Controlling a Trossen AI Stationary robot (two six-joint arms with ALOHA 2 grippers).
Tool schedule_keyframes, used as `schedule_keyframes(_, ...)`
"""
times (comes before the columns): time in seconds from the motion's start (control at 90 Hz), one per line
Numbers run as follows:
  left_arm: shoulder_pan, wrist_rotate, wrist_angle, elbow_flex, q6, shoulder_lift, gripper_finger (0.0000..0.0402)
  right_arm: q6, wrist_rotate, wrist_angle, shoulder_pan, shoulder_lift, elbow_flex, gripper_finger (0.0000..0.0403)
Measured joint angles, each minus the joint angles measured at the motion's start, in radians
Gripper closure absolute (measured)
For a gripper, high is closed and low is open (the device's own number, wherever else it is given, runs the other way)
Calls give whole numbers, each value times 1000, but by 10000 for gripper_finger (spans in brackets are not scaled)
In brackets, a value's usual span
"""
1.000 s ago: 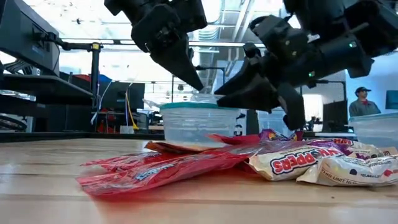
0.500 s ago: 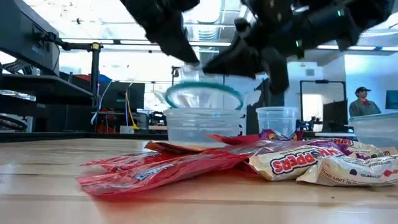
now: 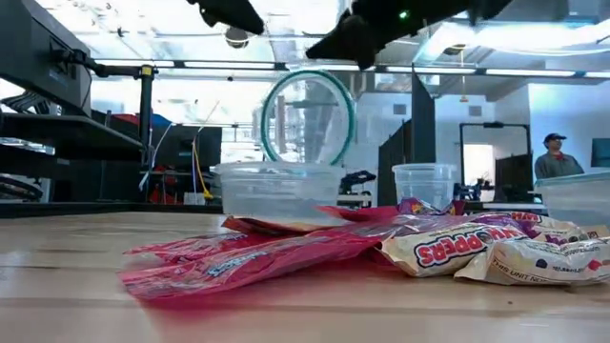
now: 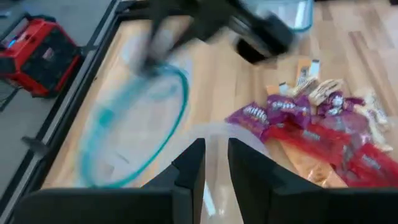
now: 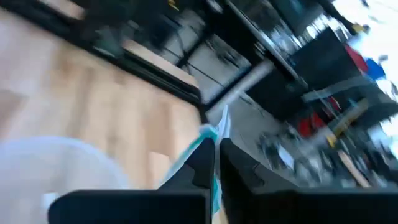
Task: Sort candy
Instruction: Open the big circular transparent bin
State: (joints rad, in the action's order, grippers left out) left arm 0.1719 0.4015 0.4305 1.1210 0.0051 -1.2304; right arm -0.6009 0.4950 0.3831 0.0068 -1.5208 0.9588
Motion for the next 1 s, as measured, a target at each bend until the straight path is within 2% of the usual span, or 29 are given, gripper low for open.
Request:
schedule_keyframes(0.3, 0, 12, 87, -2, -10, 0, 345, 160, -197, -103, -293, -80, 75, 403)
schedule_keyframes(0.411, 0, 11, 88, -8, -13, -1, 345, 261, -298, -103, -335, -141, 116, 403)
schedule_keyframes(0.6, 0, 11, 87, -8, -13, 0, 345, 459, -559, -91, -339, -220, 217, 403)
schedule_keyframes(0.767, 0, 11, 93, -8, -15, 0, 345, 505, -582, -94, -358, -210, 256, 403)
schedule_keyframes(1.0, 0, 11, 97, -8, -29, 0, 345, 522, -559, -247, -467, -272, 256, 403)
